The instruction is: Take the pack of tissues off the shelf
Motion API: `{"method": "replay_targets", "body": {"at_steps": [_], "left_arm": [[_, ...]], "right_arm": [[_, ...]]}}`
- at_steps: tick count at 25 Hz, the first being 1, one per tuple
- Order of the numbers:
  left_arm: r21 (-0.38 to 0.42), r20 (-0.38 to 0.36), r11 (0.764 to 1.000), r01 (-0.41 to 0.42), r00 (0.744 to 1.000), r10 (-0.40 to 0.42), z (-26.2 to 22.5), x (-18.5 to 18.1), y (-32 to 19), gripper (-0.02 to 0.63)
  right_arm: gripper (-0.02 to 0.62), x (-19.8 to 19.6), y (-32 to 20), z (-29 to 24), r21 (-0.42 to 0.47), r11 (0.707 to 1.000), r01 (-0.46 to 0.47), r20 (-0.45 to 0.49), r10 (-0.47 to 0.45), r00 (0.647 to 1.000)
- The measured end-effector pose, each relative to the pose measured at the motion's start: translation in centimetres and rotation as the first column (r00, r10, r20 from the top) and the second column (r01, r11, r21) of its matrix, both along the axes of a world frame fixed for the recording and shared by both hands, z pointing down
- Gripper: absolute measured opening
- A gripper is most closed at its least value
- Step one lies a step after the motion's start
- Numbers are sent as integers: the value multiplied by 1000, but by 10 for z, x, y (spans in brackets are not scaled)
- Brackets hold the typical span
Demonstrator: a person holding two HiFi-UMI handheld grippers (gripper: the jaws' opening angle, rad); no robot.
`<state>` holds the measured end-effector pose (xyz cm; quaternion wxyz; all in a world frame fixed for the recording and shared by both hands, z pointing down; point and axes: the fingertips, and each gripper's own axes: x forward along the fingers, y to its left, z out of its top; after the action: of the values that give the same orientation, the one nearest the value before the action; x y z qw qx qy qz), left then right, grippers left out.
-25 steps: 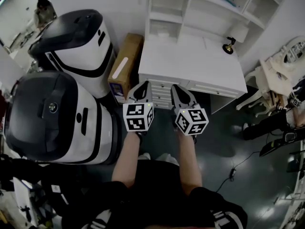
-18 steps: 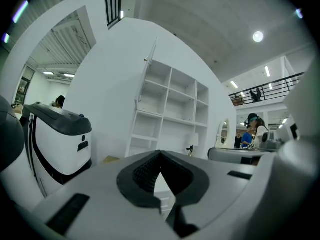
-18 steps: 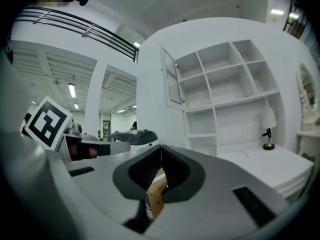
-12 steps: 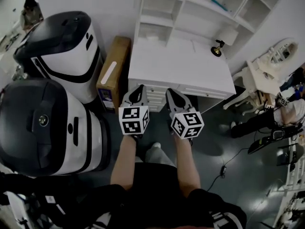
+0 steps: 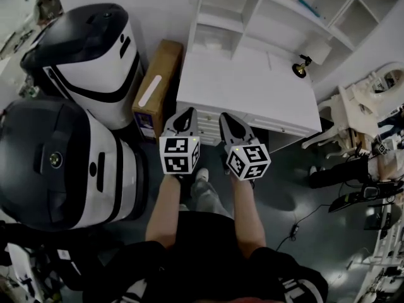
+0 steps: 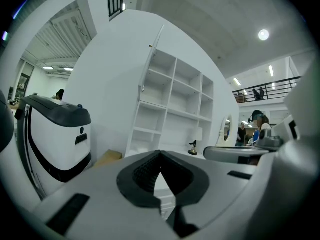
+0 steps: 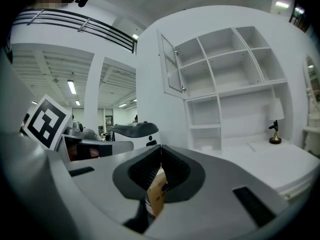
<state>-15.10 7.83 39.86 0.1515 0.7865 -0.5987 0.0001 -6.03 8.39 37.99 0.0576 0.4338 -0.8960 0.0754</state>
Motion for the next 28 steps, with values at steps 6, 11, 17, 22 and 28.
{"method": "replay_targets", "body": {"at_steps": [6, 11, 17, 22, 28], "left_arm": [[-40, 19, 999, 7, 1000, -6, 18, 1, -37, 9], [-80, 15, 997, -1, 1000, 3, 36, 12, -81, 9], [-111, 13, 994, -7, 1000, 9, 49, 31, -132, 11], [-111, 28, 994, -6, 1000, 9, 50, 48, -173, 9], [-100, 45, 995, 14, 999, -10, 41, 60, -222, 11]], "right_arm": [[20, -3, -42, 19, -38, 999, 18, 13, -18, 1000], [20, 12, -88, 35, -77, 997, 1, 17, 0, 1000], [20, 38, -141, 47, -110, 994, -22, 25, 25, 999], [20, 55, -183, 49, -113, 993, -17, 43, 22, 999], [20, 74, -235, 35, -82, 997, -3, 60, 8, 998]]}}
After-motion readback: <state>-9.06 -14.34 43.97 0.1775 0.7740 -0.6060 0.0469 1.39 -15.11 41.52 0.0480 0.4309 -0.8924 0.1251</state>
